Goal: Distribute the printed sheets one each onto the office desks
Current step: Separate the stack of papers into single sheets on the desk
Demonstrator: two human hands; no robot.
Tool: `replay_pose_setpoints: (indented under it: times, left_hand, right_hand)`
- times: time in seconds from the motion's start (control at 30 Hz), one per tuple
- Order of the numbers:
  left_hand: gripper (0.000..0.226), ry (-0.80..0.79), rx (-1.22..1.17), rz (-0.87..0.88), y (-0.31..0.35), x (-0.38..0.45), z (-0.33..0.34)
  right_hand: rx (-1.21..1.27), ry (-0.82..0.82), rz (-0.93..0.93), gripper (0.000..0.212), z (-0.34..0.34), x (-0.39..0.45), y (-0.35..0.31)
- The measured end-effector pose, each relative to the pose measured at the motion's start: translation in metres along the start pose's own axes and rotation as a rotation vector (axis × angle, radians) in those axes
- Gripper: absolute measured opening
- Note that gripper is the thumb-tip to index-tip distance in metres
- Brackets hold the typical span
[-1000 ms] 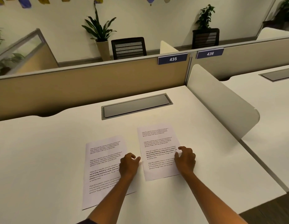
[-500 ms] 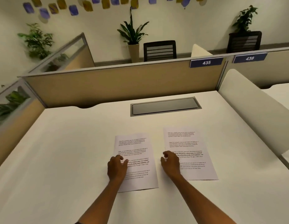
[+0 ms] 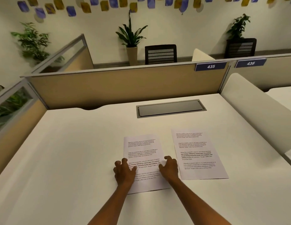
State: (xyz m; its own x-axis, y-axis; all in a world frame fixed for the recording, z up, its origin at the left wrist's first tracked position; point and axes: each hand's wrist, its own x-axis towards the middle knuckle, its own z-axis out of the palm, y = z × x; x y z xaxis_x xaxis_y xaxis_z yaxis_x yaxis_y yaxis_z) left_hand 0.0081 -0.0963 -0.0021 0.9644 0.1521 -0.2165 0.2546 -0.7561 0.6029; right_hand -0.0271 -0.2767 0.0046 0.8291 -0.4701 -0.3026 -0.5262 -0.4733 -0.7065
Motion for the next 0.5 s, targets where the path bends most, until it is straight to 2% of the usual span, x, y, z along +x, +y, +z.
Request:
replay_pose_setpoints:
  times: [0.3,0.5]
  left_hand:
    - [0.058,-0.058,-0.055,0.014,-0.007,0.01,-0.005]
    - [0.06,-0.075,-0.055,0.012,-0.011,0.018,-0.008]
  right_hand:
    - [0.117,0.016,0.112,0.053,0.01,-0.005,-0.012]
    - [0.478,-0.054,0.261,0.061,0.017,-0.007,-0.02]
